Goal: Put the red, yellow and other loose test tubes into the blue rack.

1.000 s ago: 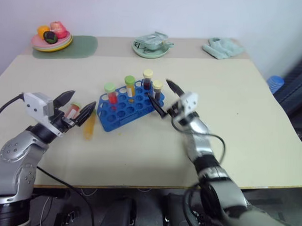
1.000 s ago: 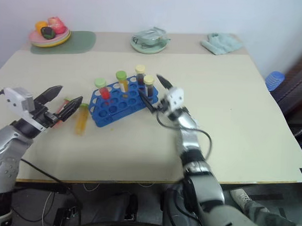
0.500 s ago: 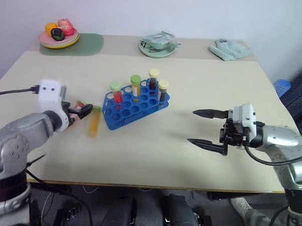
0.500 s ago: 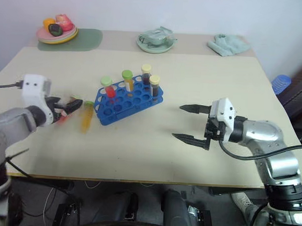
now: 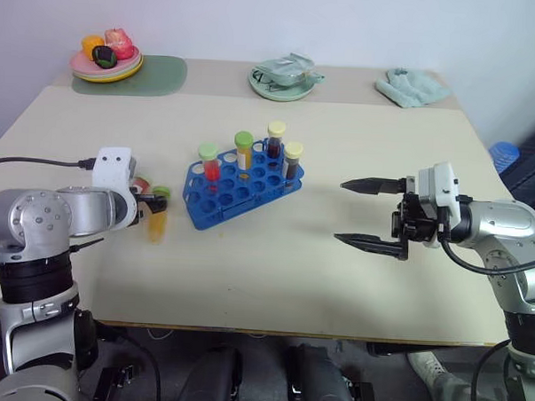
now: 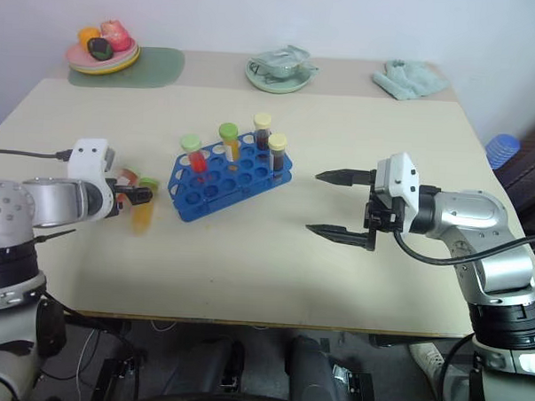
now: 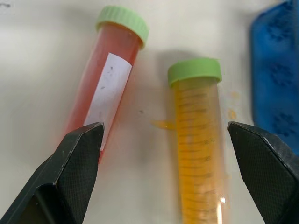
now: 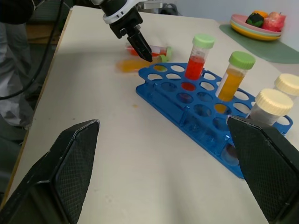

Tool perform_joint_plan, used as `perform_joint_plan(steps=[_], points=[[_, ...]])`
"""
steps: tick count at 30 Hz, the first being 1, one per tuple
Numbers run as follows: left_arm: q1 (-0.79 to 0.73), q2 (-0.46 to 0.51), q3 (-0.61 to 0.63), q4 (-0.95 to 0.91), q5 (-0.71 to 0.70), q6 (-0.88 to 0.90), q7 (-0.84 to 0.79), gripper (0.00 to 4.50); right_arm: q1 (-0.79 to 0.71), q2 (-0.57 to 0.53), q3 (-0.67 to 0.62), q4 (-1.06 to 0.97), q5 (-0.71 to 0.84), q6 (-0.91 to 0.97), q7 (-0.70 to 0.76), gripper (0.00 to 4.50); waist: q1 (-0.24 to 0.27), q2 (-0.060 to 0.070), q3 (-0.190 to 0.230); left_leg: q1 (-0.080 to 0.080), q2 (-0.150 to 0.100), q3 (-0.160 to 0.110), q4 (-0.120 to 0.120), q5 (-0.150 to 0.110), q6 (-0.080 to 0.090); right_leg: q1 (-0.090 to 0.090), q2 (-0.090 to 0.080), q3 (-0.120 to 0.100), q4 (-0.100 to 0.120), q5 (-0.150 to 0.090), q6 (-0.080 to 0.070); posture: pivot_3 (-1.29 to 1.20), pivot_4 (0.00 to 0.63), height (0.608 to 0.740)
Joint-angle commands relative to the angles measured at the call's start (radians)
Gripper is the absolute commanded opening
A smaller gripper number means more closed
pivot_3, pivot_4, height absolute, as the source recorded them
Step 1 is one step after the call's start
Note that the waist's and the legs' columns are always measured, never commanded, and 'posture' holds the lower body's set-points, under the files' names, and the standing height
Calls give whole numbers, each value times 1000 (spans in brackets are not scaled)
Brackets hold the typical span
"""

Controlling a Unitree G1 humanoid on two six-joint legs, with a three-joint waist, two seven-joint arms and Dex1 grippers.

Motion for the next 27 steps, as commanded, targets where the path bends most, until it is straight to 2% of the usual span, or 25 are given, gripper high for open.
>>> perform_joint_plan(steps=[1,7,11,13,27], points=[[-46,-7,-9,28,-14,8,44,4357,-15,3,-22,-17,6,-14,-5,4463,0,0,0,0,0,0,0,0,0,0,0,0,0,0,0,0,150,740],[-91,-65,-9,92,-16,8,133,4357,-17,0,-27,-18,9,-11,-10,4463,1,0,0,0,0,0,0,0,0,0,0,0,0,0,0,0,150,740],[-88,-80,3,113,-34,8,186,3140,-17,-5,-34,-17,12,-8,-9,4500,-3,0,0,0,0,0,0,0,-1,0,0,0,1,0,0,0,150,740],[-90,-97,33,125,-34,8,230,2168,-15,-5,-35,-16,11,-8,-10,4500,-1,0,0,0,0,0,0,1,-1,-1,0,0,1,0,0,0,150,740],[-140,-184,152,215,1,8,424,2168,-40,3,-19,16,3,-15,2,4500,-1,0,0,0,0,0,2,1,-1,-1,0,0,2,0,0,0,150,740]])
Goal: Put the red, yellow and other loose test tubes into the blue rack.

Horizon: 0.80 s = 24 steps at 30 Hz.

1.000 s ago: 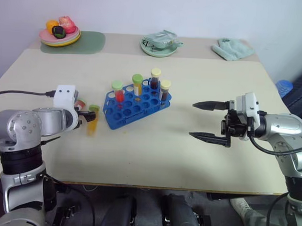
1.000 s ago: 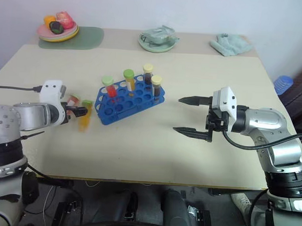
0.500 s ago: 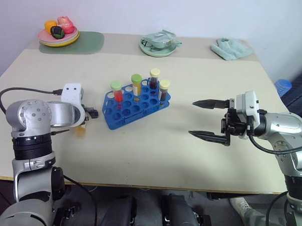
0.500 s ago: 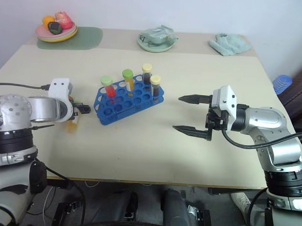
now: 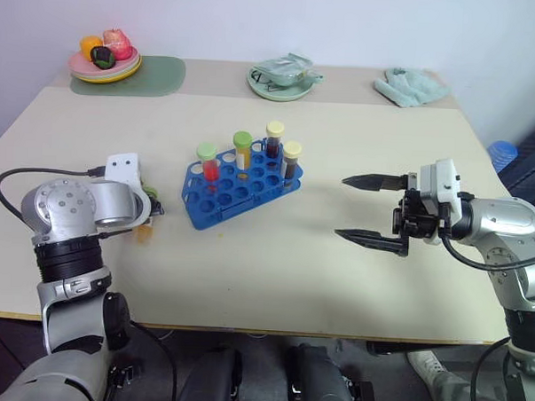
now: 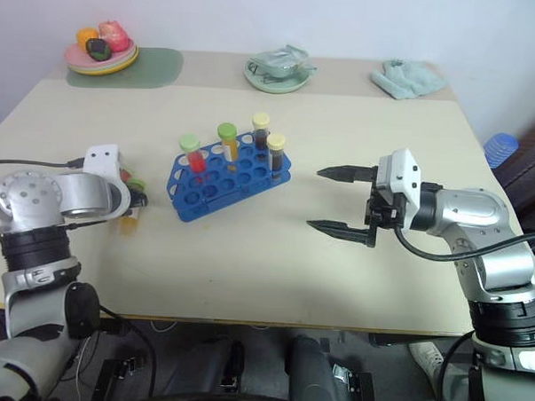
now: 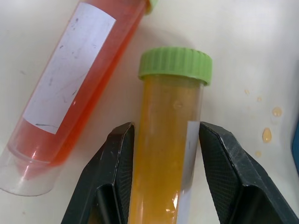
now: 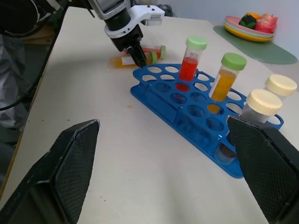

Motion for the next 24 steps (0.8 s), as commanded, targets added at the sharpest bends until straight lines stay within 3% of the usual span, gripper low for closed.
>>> perform_joint_plan(steps=[1,4,11,16,19,21,24], points=[[-38,-12,47,20,49,8,23,1627,-27,3,-15,-1,4,-16,7,4500,0,0,0,0,0,0,0,0,0,0,0,0,0,0,0,0,150,740],[-51,-29,70,34,80,8,24,810,-33,4,-15,2,5,-13,9,4500,0,0,0,0,0,0,0,0,0,0,0,0,1,0,0,0,150,740],[-34,-5,30,-32,61,8,-58,807,-35,5,-19,6,5,-11,8,4500,0,0,0,0,0,0,1,0,-1,0,0,0,1,0,0,0,150,740],[67,74,56,-404,-82,-47,-378,807,-32,0,-34,6,8,-7,-4,4500,-4,-1,0,-2,0,0,1,0,-1,-1,0,0,1,0,0,0,150,740],[208,155,62,-636,-143,-296,-747,807,-19,4,-43,1,11,-2,-19,4500,-10,0,0,-2,0,0,0,0,-1,-3,0,0,0,0,0,0,150,740],[286,155,52,-703,-83,-540,-959,807,-4,10,-51,-14,18,8,-38,4500,-4,1,0,-2,0,0,-1,1,-2,-2,0,0,-1,0,0,0,150,740],[310,150,-35,-666,-1,-692,-1062,807,33,18,-71,-44,32,26,-77,4500,10,1,0,-1,0,0,0,1,-2,1,-1,-1,-2,0,-1,0,150,740]])
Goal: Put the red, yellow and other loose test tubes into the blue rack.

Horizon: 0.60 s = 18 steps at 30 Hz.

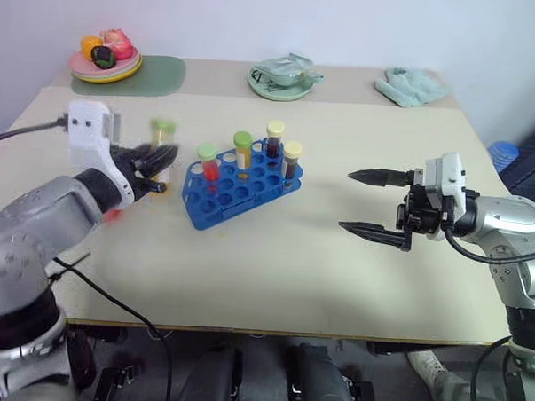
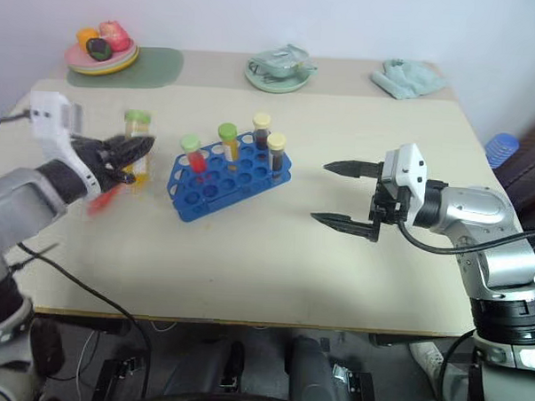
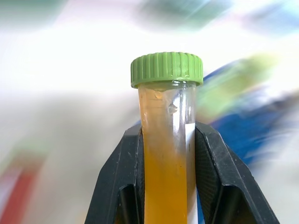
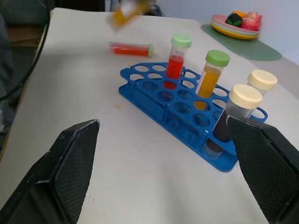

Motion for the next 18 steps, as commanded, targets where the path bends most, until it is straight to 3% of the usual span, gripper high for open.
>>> perform_joint_plan(steps=[1,8,13,18], points=[[-10,-15,-91,28,103,-204,-117,807,38,12,-60,-65,40,23,-47,4500,11,0,0,1,0,0,0,0,0,1,0,0,0,0,0,0,150,740],[-48,-146,-360,277,411,-656,-304,807,169,31,-145,-133,76,67,-137,4500,18,0,0,1,0,0,0,-2,4,2,0,0,-3,0,0,0,150,740],[-101,-276,-470,629,600,-1045,-401,807,271,35,-236,-256,145,135,-232,4500,15,0,0,-1,0,1,0,-2,5,0,0,0,-3,0,0,0,150,740],[-142,-348,-513,859,678,-1251,-458,807,336,31,-292,-334,179,165,-288,4500,15,0,0,-1,0,1,1,-5,10,0,0,0,-2,0,1,0,150,740]])
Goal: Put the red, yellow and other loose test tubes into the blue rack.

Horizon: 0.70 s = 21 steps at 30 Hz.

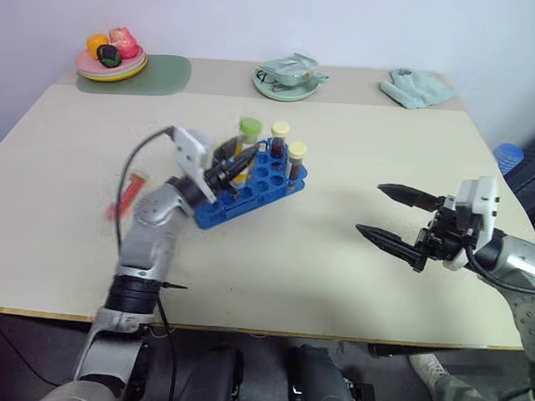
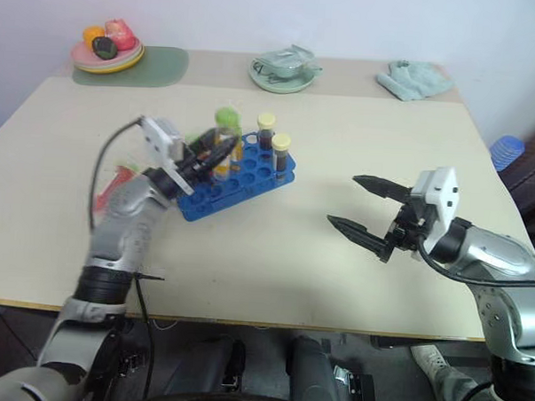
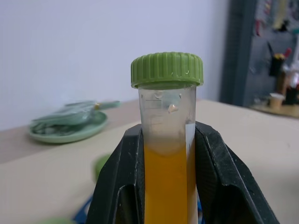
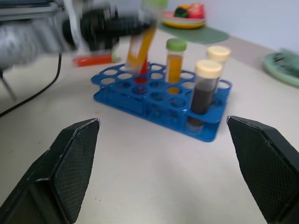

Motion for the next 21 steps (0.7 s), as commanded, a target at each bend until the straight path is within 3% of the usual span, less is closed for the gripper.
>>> perform_joint_plan(steps=[1,10,21], points=[[-48,-29,-17,110,62,-166,-28,807,28,-3,-64,-77,44,19,-38,4500,1,0,0,0,0,0,0,0,0,0,0,0,0,0,0,0,150,740],[-101,-111,-45,388,151,-393,-54,807,93,-22,-140,-145,91,54,-83,4500,14,0,0,0,0,0,3,-1,2,1,0,0,0,1,2,0,150,740],[-89,-133,-42,446,145,-462,-90,807,86,-37,-151,-141,102,61,-93,4500,27,0,-1,1,0,0,3,-2,4,3,0,0,-1,2,3,0,150,740]])
